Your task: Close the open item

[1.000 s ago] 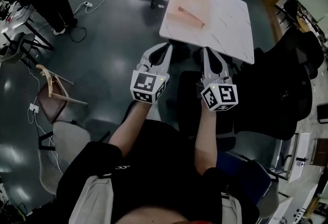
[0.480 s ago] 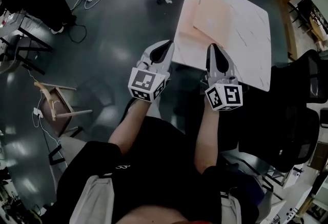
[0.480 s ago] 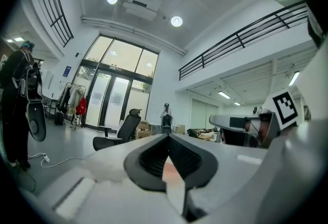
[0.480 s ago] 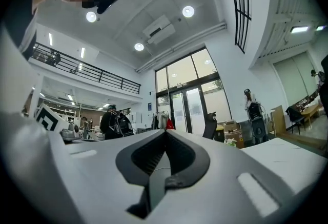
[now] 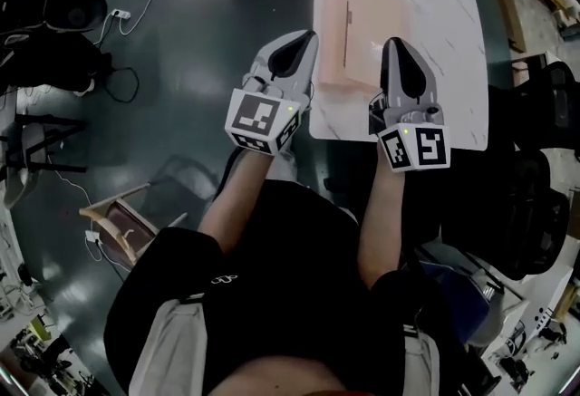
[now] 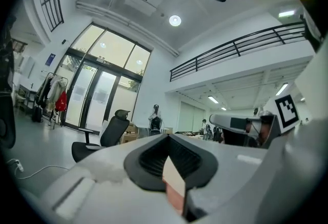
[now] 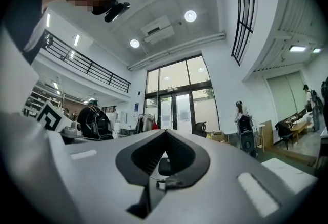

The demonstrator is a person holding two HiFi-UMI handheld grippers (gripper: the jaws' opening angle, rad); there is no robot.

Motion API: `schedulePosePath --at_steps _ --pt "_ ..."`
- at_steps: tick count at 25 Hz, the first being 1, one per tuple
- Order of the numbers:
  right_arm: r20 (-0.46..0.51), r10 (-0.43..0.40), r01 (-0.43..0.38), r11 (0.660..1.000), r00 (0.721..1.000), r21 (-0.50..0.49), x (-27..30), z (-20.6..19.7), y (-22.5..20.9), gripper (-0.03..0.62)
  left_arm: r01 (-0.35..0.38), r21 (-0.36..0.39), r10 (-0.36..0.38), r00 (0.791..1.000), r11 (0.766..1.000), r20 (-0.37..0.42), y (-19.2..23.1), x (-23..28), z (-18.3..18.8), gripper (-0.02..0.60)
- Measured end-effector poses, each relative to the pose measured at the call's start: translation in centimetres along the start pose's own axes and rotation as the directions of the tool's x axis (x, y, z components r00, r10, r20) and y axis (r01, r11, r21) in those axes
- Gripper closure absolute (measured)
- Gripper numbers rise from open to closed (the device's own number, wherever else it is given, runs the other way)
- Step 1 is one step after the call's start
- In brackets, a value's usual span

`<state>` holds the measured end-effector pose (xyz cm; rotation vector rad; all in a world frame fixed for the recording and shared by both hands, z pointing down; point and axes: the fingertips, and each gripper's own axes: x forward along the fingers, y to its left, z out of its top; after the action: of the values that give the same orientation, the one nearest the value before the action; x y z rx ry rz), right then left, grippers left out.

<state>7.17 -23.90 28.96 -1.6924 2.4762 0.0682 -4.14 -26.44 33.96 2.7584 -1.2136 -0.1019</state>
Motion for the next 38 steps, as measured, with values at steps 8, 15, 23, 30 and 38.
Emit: schedulePosePath --at_steps 8,15,23,30,38 --pt "-0.072 -0.089 0.088 0.996 0.993 -0.023 2.8 -1.6 -3.3 0.602 0.076 -0.051 -0.077 0.997 0.996 -0.017 1.9 4.6 -0.4 0.583" --pt "-0.142 -0.128 0.124 0.992 0.982 -0.038 0.5 -3.1 -6.9 0.602 0.062 -0.096 -0.068 0.996 0.993 -0.054 1.5 8.2 -3.0 0.583" --pt "-0.179 0.029 -0.019 0.998 0.983 0.057 3.3 -6.4 -6.4 0.602 -0.057 -0.057 0.051 0.993 0.997 -0.108 4.4 9.8 -4.1 0.583" --pt "-0.295 0.111 -0.108 0.994 0.949 0.027 5.7 -9.7 -6.5 0.602 -0.102 -0.046 0.095 0.988 0.994 -0.124 4.9 10.0 -5.0 0.583" --pt "-0.477 0.134 -0.124 0.991 0.868 0.052 7.5 -15.7 -7.4 0.602 -0.101 -0.100 0.075 0.969 0.990 -0.237 6.0 9.9 -8.7 0.583"
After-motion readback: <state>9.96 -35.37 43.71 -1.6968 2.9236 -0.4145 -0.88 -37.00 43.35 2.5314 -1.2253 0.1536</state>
